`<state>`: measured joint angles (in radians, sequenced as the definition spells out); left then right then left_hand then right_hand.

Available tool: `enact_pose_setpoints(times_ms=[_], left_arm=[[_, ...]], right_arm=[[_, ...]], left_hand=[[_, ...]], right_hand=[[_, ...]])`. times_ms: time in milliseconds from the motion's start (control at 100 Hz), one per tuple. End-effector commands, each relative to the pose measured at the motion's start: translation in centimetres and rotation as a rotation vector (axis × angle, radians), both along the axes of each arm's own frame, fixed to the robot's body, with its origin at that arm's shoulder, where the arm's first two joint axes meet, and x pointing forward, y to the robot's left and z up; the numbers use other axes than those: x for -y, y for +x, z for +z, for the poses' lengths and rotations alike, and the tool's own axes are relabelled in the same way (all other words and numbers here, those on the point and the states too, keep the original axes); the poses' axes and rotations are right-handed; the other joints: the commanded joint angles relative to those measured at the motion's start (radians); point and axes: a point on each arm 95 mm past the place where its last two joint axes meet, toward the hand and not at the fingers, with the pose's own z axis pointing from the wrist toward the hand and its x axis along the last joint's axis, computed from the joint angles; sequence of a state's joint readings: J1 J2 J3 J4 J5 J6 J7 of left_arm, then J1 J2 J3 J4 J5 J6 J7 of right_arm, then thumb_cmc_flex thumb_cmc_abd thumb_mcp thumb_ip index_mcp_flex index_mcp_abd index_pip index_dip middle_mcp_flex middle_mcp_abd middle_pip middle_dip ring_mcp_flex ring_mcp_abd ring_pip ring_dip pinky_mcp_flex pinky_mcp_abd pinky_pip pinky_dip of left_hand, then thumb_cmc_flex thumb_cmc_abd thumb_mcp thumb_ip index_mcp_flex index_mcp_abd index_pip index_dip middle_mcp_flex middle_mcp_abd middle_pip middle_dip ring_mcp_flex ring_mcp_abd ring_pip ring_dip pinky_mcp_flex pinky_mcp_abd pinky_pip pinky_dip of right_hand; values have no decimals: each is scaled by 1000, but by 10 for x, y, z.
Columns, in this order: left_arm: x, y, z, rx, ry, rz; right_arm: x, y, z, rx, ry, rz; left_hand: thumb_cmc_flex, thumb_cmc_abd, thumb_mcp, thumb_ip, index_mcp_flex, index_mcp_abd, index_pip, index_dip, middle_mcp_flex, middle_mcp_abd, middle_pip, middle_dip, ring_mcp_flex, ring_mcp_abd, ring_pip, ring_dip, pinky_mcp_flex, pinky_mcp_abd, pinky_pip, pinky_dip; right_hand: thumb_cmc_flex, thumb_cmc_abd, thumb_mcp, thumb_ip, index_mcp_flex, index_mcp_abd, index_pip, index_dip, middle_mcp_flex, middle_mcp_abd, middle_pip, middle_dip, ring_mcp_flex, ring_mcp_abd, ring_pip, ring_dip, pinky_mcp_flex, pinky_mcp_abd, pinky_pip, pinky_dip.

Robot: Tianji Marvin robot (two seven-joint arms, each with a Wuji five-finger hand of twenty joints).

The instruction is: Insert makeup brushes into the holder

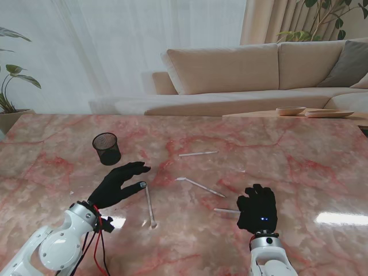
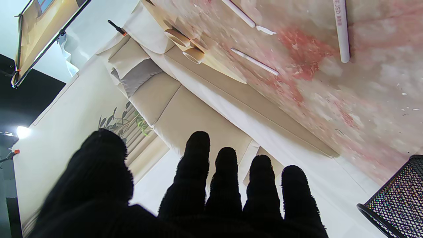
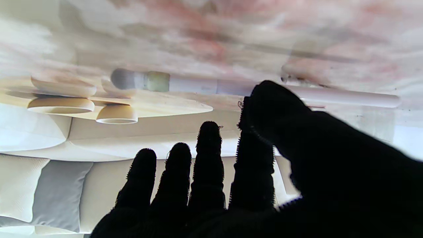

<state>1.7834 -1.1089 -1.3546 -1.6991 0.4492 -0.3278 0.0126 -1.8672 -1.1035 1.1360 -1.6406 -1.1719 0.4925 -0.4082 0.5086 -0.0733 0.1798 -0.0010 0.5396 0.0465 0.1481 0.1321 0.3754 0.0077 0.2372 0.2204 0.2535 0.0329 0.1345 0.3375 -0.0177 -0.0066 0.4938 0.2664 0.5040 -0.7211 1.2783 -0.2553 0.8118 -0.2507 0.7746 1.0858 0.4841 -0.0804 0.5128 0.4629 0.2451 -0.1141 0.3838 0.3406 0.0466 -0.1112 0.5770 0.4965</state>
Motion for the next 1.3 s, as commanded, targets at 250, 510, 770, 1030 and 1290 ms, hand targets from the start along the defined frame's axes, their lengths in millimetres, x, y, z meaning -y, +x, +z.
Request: enact_pose_setpoints(times_ms=[250,510,770,1030,1290], left_arm=[[7,2,1,-13,30,-24],[18,11,11,-91,-16,-15],[30,31,24,-197,-14,-40],[55,46,31,-326,-78,-96],[77,55,30,-439,-107,-153]], right_arm=[[-6,13,24,36,-61,157],[-16,27,48,105,-110,310],[-29,38,70,169,-134,452],[-44,51,91,229,-141,572],[-60,59,101,261,-116,664]], left_hand=[[51,-46,7,-4,13,17,20,17,37,14,-5,12,-6,1,-5,14,-13,20,17,16],[43,-153,212,-67,138,47,54,34,136,57,47,123,45,65,66,129,-42,147,205,218],[-24,-302,438,-121,240,46,81,44,252,89,72,139,161,140,135,204,18,188,322,349],[-75,-450,639,-143,312,59,40,15,347,124,74,49,261,156,164,171,48,187,389,338],[-89,-542,739,-161,400,52,17,-5,448,124,104,55,346,151,212,180,50,184,412,335]], right_hand=[[54,34,49,5,77,-72,110,29,25,-17,-9,14,26,-18,1,23,4,-2,7,27],[52,37,45,8,76,-77,104,30,25,-19,-23,13,25,-19,-3,22,3,-3,1,25],[48,42,38,11,76,-89,97,34,24,-24,-35,12,23,-22,-11,19,-11,-5,-8,22],[43,41,38,13,77,-95,90,37,25,-27,-41,12,21,-25,-15,18,-13,-8,-12,21],[36,41,39,15,81,-104,80,41,25,-30,-47,12,20,-30,-18,17,-22,-13,-21,18]])
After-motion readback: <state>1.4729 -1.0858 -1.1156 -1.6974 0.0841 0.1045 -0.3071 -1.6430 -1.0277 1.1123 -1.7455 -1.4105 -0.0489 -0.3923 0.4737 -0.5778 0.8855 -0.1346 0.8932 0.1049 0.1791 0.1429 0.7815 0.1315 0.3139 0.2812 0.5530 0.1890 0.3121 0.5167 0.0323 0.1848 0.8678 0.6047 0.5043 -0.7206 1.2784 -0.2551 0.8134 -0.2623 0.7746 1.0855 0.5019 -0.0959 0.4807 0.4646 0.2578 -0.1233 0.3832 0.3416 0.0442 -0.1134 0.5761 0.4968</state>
